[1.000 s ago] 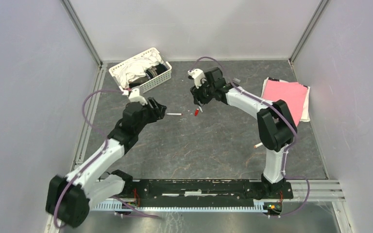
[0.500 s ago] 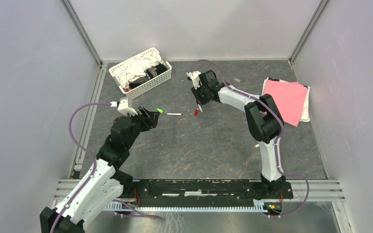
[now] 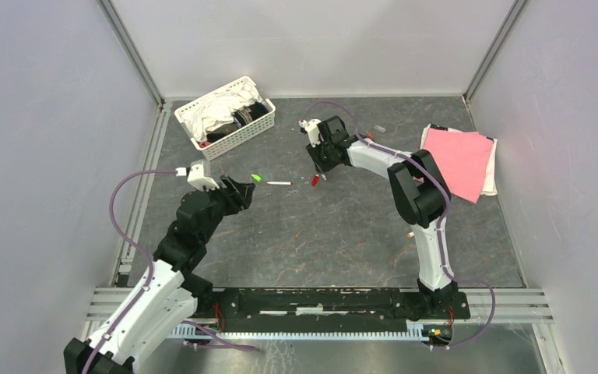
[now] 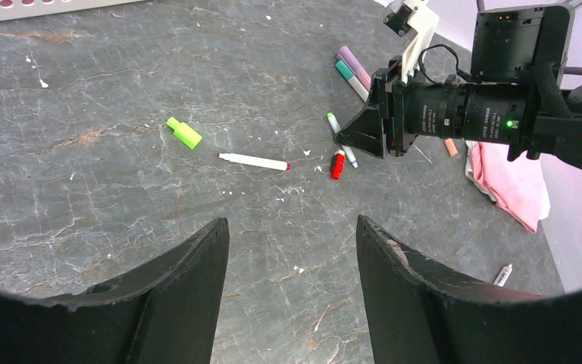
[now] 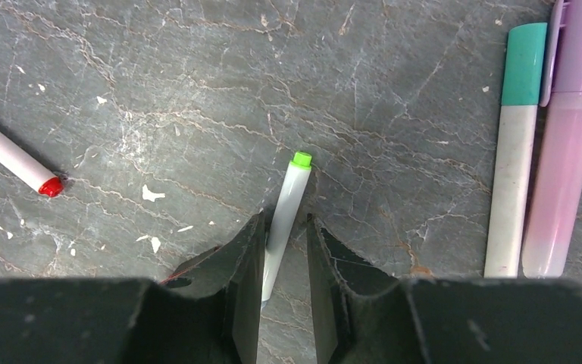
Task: Insert the pens into the pen caps
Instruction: Pick up the pen from the center of the board.
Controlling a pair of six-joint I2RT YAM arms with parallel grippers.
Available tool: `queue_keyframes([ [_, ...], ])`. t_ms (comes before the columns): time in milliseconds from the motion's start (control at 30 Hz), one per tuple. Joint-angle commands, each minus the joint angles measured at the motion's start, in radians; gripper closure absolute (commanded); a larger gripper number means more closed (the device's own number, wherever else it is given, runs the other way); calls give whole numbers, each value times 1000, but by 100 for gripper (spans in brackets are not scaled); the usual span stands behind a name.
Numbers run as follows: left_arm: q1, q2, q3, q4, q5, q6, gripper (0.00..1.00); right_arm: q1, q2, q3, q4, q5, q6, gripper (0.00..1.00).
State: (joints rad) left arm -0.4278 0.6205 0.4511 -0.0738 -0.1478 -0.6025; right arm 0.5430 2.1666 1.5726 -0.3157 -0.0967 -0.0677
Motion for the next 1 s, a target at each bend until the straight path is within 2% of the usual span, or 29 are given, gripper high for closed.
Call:
queue_keyframes([
  [0, -2, -15, -4, 22, 13, -34, 32, -2, 20, 19, 1, 4, 3, 69],
  [233, -1, -15, -23, 71, 83, -40, 33, -23, 6, -38, 7, 39, -32, 80],
  [400, -1, 10, -62, 195, 209, -55, 33, -56, -71, -131, 55, 32, -52, 89],
  [567, -2, 58, -106, 342, 341, -76, 33, -84, -153, -211, 88, -7, -72, 93],
  [833, -2, 121, -142, 502, 438, -156, 32, -151, -381, -446, 232, -207, -76, 98],
  [967, -3, 185, -201, 693, 475, -276, 29, -183, -515, -612, 331, -334, -80, 100],
])
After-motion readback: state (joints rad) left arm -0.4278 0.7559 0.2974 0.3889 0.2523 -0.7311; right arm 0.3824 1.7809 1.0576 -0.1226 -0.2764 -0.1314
